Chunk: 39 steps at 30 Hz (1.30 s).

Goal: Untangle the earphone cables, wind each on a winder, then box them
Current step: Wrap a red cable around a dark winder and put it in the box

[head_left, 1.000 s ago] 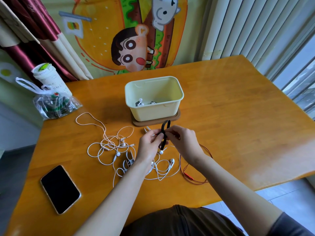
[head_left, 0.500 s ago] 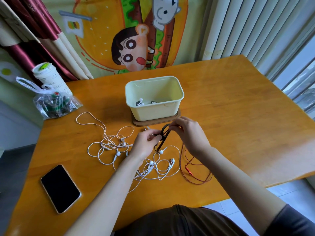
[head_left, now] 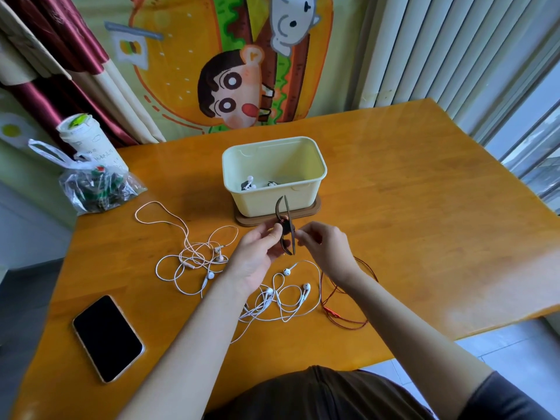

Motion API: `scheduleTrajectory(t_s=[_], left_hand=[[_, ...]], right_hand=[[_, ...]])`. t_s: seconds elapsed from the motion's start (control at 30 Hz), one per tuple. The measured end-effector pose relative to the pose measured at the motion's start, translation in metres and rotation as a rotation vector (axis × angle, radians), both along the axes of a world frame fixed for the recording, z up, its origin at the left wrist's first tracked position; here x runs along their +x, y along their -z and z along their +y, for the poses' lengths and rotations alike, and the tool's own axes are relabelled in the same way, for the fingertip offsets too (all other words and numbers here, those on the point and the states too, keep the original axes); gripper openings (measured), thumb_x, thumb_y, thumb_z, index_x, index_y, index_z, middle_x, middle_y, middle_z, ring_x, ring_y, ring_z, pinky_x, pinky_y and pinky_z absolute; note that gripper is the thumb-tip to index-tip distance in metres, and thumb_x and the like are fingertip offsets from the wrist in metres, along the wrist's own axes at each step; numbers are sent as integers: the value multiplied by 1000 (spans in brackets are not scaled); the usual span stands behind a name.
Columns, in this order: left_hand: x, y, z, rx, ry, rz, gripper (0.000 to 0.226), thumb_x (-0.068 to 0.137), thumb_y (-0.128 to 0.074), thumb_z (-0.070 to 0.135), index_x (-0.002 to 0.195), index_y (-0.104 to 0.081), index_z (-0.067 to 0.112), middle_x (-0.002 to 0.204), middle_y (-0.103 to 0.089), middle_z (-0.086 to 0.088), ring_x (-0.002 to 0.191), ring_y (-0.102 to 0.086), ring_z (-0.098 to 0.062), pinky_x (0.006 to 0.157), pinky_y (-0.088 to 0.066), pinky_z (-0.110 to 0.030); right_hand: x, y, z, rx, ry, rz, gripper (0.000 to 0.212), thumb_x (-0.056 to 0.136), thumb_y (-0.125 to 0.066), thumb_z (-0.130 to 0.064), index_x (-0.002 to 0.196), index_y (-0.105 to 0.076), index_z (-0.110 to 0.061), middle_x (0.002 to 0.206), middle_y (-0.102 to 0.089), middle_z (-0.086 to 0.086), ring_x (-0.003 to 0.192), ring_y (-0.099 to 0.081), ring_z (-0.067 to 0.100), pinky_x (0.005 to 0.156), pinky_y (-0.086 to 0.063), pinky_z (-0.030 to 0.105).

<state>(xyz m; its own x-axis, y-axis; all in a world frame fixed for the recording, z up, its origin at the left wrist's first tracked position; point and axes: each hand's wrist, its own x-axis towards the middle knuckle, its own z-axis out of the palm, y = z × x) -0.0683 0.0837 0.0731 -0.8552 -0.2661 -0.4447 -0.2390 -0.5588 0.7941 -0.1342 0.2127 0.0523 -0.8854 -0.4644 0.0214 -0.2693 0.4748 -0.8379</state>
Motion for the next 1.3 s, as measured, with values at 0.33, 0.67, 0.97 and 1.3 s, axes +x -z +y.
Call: scheduleTrajectory(t_s=[0.33,0.67,0.97,1.3], left_hand=[[1,7,-1,56,-113,-57,13,96,-50,6,99,-62,10,101,-65,-14,92,-62,-24,82,-52,-31],[5,14,-4,31,-2,-80,21,94,-52,10,114,-60,8,103,-68,-11,93,-60,-25,80,-54,-33],[5,15,-3,10,-99,-40,15,93,-54,9,103,-64,12,104,-66,-10,87,-60,-21,73,-55,-25],[2,13,-3,98,-144,31,18,96,-49,14,108,-62,12,106,-66,-5,91,-59,-18,78,-54,-26]], right_hand=[[13,11,-6,-74,30,-135,17,94,-56,-22,87,-67,-10,70,-62,-7,56,-52,-2,53,-40,7],[-12,1,2,-52,118,-39,14,93,-56,-23,87,-63,-12,79,-64,-1,74,-60,12,68,-48,20],[-3,10,-2,-48,74,-102,14,93,-57,-25,85,-63,-15,75,-64,-5,72,-60,9,67,-49,18],[15,9,-18,-117,-30,-411,21,94,-54,-21,81,-67,-10,68,-63,-5,52,-45,4,47,-35,12]])
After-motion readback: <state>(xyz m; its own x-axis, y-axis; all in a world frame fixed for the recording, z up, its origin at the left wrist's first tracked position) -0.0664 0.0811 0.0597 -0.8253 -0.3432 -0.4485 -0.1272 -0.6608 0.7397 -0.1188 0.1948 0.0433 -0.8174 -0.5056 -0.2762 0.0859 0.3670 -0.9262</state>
